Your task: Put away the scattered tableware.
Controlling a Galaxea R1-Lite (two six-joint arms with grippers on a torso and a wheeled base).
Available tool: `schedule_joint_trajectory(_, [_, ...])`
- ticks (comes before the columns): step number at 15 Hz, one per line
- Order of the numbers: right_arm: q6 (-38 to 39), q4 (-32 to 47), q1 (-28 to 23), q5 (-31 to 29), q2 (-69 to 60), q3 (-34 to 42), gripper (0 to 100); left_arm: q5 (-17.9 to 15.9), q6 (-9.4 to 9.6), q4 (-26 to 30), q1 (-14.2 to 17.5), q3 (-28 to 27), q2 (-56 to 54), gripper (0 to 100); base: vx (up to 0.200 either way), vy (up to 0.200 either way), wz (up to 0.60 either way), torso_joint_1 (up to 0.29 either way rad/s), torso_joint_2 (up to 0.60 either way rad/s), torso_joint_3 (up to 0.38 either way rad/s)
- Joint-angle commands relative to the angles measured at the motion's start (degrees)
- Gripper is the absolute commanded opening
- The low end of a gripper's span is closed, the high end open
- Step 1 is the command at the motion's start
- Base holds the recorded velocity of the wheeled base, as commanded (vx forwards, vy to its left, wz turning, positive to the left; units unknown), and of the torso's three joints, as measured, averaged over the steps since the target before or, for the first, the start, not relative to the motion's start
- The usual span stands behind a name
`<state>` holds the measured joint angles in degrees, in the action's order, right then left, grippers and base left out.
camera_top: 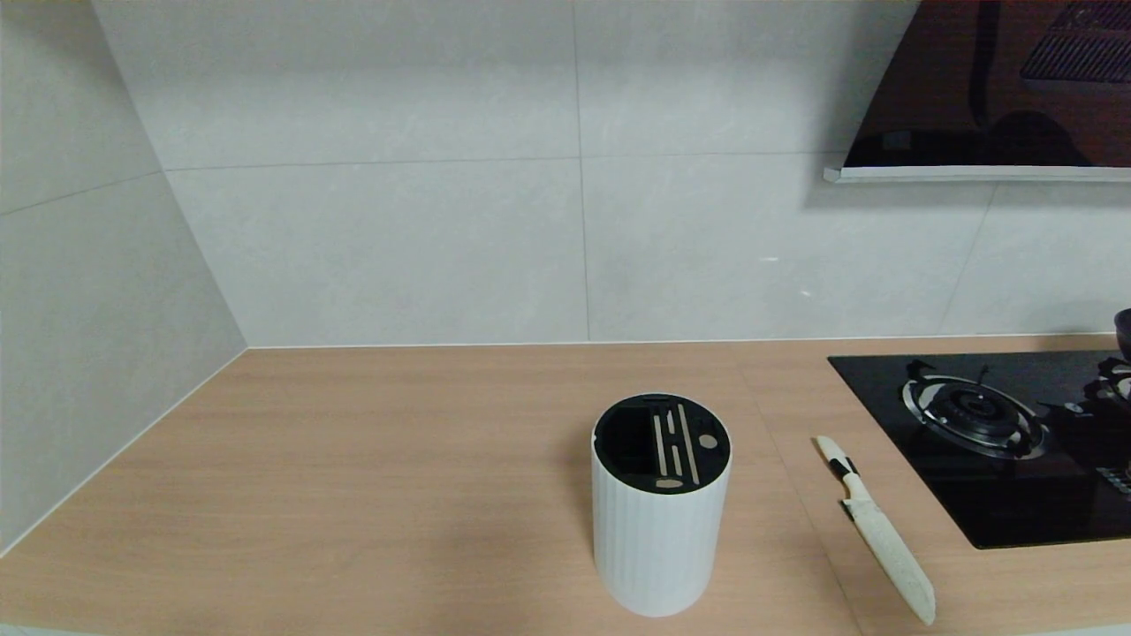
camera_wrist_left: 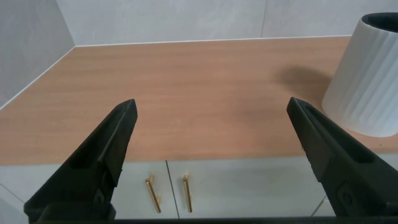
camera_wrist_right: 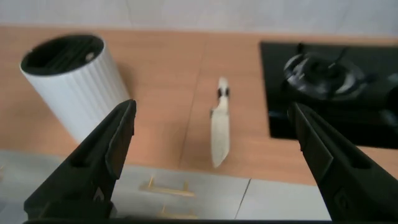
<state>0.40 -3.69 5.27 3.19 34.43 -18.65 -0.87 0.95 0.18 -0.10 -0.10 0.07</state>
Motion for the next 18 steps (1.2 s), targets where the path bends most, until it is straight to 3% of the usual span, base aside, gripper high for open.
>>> schedule_joint_trajectory(1, [0.04,-4.74,3.08,-0.12,15.41,-1.30,100,-0.01,0.02,-0.01,0.01,0.01,0.01,100,0.000,0.000,0.00,0.000,0.00,0.000])
schedule_joint_trajectory(18, [-0.14,-38.76,2.91,-0.82,63.75,-0.86,100,-0.01,0.02,-0.01,0.01,-0.08,0.01,100,0.000,0.000,0.00,0.000,0.00,0.000])
